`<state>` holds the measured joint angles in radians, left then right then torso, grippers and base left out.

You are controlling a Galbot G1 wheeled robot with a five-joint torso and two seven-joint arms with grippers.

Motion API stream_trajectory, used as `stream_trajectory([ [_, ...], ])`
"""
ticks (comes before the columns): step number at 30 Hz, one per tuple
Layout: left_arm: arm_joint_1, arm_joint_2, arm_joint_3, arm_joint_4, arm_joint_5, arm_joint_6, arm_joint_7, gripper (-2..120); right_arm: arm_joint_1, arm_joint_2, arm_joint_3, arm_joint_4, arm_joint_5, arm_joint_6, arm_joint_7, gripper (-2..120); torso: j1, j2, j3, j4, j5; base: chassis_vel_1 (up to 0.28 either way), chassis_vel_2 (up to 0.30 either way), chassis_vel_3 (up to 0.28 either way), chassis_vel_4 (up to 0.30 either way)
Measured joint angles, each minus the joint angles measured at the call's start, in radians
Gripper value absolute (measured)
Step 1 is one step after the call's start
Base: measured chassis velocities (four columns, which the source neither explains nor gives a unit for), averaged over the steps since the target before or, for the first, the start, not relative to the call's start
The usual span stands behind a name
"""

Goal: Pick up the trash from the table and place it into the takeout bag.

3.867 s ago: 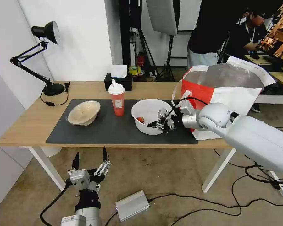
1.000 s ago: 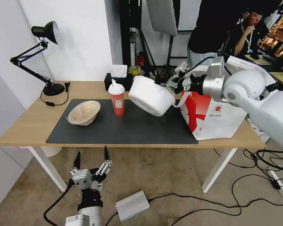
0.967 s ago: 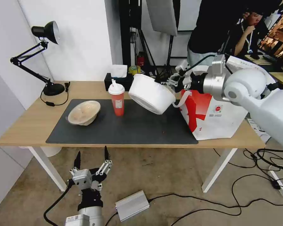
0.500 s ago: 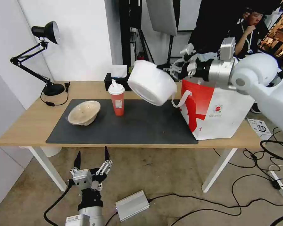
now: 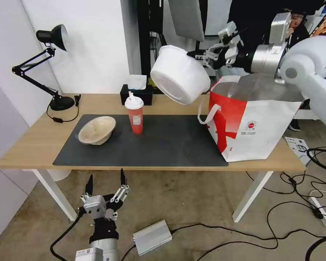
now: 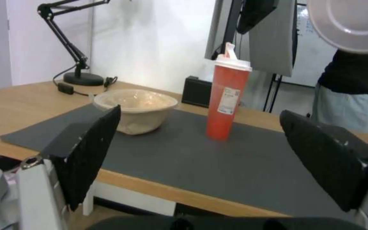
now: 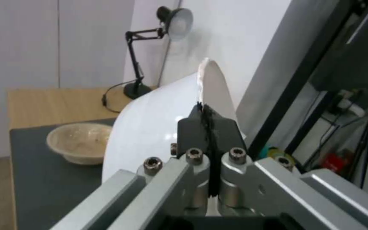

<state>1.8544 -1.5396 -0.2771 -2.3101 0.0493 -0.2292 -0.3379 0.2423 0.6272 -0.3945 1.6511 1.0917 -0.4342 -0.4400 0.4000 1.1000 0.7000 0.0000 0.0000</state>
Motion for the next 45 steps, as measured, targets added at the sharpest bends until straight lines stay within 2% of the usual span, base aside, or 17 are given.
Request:
stream_trajectory([
  [13, 0.008, 0.013, -0.006, -0.009, -0.001, -0.002, 0.000, 100, 0.045, -0.015, 0.030, -0.048, 0.034, -0.001, 0.004, 0, 0.000, 0.000, 0.000, 0.0000, 0.0000, 0.000, 0.000, 0.000, 0.000],
  [28, 0.015, 0.018, -0.002, -0.018, 0.005, -0.005, -0.001, 100, 0.077, -0.089, 0.058, -0.084, 0.061, -0.003, 0.000, 0, 0.000, 0.000, 0.000, 0.0000, 0.0001, 0.000, 0.000, 0.000, 0.000],
  [40, 0.011, 0.036, -0.002, -0.021, 0.002, -0.007, -0.001, 100, 0.036, -0.161, 0.105, -0.095, 0.062, -0.002, -0.008, 0, 0.000, 0.000, 0.000, 0.0000, 0.0001, 0.000, 0.000, 0.000, 0.000],
  [45, 0.009, 0.038, -0.001, -0.020, 0.001, -0.007, -0.001, 100, -0.022, -0.194, 0.153, -0.085, 0.061, 0.001, -0.011, 0, 0.000, 0.000, 0.000, 0.0000, 0.0001, 0.000, 0.000, 0.000, 0.000],
])
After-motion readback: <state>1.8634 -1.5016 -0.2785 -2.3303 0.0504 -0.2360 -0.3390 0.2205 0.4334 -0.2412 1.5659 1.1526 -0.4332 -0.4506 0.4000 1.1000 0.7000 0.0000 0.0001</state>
